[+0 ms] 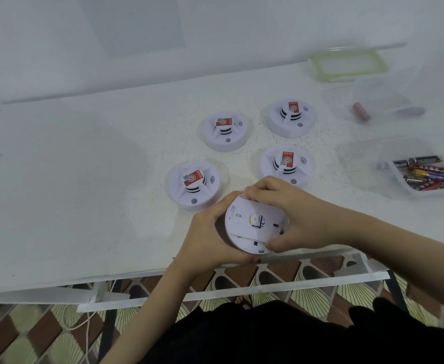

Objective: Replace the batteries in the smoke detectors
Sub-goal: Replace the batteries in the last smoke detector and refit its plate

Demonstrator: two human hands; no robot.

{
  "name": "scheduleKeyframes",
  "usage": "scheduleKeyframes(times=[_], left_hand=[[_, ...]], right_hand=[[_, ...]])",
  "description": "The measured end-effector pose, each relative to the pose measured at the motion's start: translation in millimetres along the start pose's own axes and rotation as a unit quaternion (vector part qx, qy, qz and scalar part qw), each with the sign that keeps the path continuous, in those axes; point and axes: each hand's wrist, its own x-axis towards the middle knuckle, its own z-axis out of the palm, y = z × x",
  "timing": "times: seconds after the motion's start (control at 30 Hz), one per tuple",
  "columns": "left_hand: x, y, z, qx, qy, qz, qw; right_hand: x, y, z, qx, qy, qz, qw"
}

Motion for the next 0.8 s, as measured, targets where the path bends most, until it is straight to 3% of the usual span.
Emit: scheduleKeyframes(times=[0.63,0.8], left_hand=[[-0.5,1.1,-0.2,0.025,0.019,0.007,0.999],[-0.7,2.1,1.3,0.019,0.03,0.011,0.999]], right_hand=[[1.8,-6.3,-5.0,-0.047,-0.027,-0.005,0.999],[-3.5,-12.4,-6.0,-0.085,0.011,0.006,0.996]])
